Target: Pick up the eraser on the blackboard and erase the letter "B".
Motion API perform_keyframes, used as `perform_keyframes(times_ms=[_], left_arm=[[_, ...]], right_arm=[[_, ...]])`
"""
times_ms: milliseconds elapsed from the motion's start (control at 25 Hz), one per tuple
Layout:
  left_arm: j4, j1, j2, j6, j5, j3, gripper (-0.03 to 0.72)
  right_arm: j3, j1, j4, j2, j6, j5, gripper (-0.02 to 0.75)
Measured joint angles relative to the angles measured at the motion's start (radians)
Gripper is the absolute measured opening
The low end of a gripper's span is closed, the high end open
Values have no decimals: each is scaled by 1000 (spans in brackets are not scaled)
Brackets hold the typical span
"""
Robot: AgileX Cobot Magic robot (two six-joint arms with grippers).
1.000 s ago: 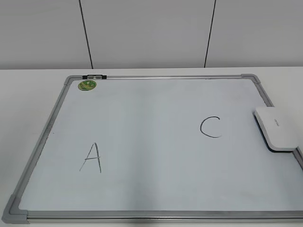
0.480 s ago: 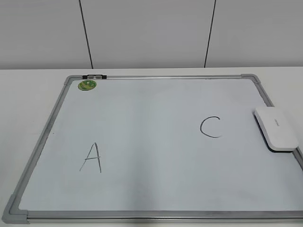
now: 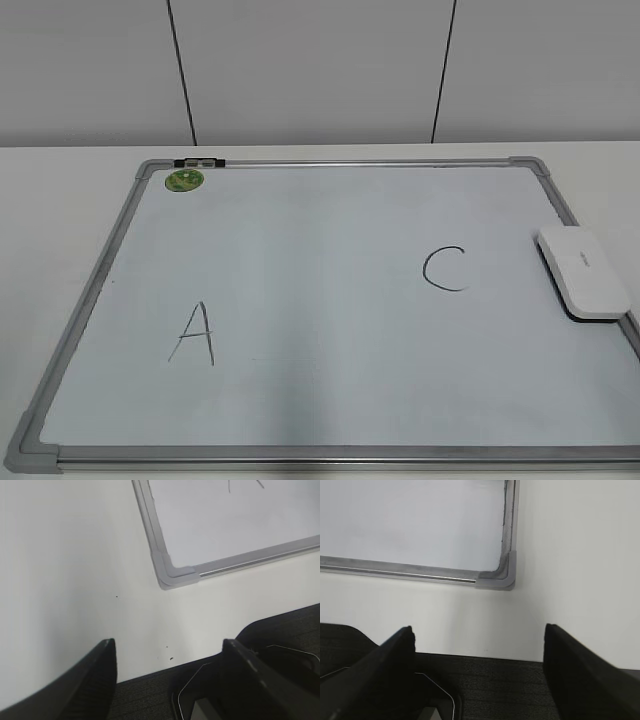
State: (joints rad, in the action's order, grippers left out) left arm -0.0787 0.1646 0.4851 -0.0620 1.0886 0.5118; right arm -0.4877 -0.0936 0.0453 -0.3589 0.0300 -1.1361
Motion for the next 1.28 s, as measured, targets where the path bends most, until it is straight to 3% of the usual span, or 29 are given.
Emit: perform_keyframes(times_ms=[760,880,1080,1280], left_arm=[[0,0,-14,1,0,0,479],[0,-4,-60,1,0,0,479],[0,-92,-204,2,0,0,479],[0,-170,-347,2,4,0,479]], right_arm=[[0,0,1,0,-2,4,592],[0,32,1,2,-2,4,592],[0,118,1,81,-2,4,592],[0,131,1,195,-2,4,592]])
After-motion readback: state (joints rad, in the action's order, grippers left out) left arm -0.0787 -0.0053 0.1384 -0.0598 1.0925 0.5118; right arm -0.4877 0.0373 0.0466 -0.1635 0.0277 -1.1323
